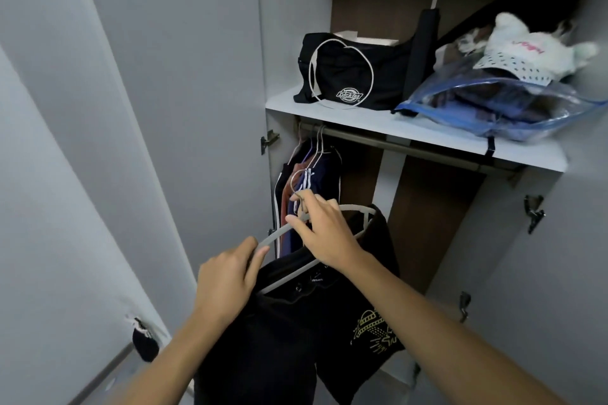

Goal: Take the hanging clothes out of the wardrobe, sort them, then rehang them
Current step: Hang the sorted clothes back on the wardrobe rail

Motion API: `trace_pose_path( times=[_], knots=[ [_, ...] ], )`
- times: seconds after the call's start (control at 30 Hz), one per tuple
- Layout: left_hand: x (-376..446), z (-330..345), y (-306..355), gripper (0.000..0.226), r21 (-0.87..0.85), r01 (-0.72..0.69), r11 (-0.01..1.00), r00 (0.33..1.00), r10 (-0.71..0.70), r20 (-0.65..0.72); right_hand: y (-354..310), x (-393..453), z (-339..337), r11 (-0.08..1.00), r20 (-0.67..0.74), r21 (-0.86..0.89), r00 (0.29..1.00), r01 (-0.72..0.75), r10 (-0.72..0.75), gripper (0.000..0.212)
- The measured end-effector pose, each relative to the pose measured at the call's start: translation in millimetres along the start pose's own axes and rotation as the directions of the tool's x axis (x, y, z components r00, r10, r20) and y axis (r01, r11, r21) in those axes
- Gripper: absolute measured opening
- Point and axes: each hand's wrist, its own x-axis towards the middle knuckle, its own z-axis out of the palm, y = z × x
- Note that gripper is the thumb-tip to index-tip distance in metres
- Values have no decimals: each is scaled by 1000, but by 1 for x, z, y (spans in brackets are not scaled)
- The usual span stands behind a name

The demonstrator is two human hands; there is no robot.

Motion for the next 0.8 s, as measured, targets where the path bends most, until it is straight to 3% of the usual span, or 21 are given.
trace_pose_path(
  times=[0.1, 0.5, 0.7, 0.8],
  knots=[
    [23, 25, -2, 35, -43, -20, 999, 1000, 21, 17, 25, 19, 7, 999, -23, -41, 1000, 1, -2, 14],
    [153, 122, -21, 27, -217, -157, 963, 956, 204, 212, 131, 99, 18, 970, -36, -148, 982, -191, 188, 14],
    [194, 166, -7, 29, -219, -116, 969, 961, 165, 223, 180, 129, 19, 958, -119, -201, 976, -205, 184, 12],
    [215, 194, 0, 31, -209, -81, 975, 963, 131, 235, 214, 141, 26, 932, -235, -284, 959, -223, 158, 24]
  ],
)
